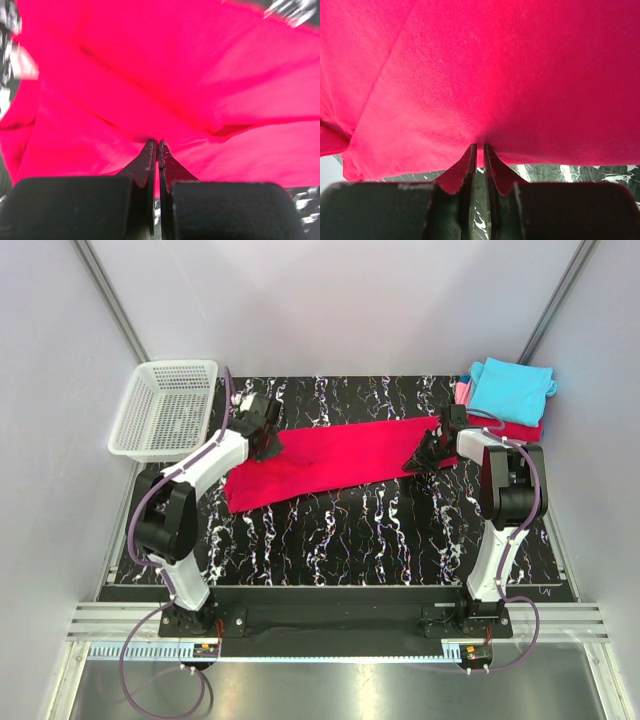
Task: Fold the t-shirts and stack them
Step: Fold the tshirt
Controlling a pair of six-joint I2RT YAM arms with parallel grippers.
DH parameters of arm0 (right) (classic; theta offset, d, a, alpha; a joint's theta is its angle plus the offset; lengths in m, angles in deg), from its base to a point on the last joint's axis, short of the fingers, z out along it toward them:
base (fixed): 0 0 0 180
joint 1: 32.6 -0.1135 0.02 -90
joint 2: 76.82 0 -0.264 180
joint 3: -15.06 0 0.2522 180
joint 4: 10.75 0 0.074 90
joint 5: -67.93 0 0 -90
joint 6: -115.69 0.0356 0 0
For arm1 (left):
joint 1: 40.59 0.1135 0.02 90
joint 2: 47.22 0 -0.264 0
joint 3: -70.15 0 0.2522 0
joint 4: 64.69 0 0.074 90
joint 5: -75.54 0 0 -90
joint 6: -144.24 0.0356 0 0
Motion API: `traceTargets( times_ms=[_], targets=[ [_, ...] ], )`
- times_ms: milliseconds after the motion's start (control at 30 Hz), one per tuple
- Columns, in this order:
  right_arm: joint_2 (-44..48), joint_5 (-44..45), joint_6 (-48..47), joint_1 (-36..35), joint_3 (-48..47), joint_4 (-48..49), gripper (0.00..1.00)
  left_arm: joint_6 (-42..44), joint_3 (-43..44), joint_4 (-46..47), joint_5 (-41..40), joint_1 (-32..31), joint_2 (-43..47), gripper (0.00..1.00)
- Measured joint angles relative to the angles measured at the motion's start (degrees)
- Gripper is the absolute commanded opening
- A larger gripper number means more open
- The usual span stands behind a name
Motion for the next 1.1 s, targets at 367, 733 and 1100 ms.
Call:
traceTargets(
  times_ms=[367,733,1100],
  targets=[
    [0.0,-0.68,0.02,0.0,-0.28,-0.13,0.16,6.49,13.07,5.53,-0.66,0.0,-15.54,0.66],
    [-0.02,-1.62,-0.39,0.0,-1.11,-0.48,0.15,8.2,1.55,12.41,-5.2,-0.11,-8.9,0.71],
    [-6.1,3.69,-5.81,-0.13,-19.54,-6.54,0.3,6.73,1.4,5.9,1.29,-0.22,-4.63,0.72]
  ],
)
